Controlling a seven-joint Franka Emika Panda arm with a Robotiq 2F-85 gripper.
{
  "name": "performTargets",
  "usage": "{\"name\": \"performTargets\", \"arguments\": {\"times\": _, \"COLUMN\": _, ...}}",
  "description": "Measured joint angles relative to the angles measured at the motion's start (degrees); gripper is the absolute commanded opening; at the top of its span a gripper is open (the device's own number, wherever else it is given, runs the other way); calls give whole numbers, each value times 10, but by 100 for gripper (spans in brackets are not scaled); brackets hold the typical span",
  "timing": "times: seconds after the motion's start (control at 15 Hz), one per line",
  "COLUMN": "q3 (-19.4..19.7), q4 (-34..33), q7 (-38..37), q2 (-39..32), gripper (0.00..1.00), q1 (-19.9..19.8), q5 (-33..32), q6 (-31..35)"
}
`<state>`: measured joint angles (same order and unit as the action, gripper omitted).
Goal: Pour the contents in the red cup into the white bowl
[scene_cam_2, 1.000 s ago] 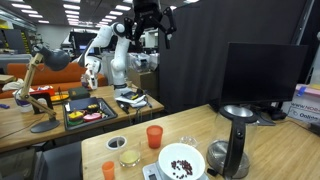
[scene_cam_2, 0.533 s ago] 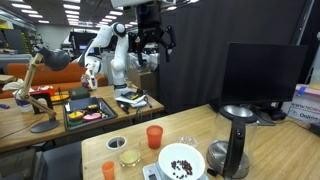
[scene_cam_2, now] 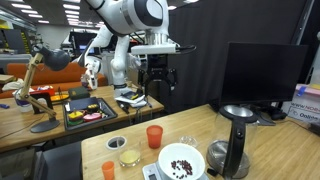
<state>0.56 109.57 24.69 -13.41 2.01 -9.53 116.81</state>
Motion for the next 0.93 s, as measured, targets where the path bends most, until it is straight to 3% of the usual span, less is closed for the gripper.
{"name": "performTargets", "arguments": {"times": 0.93, "q3": -1, "q4": -14, "q7": 0, "q2": -5, "gripper": 100, "q1": 0, "q5": 0, "q6": -10}}
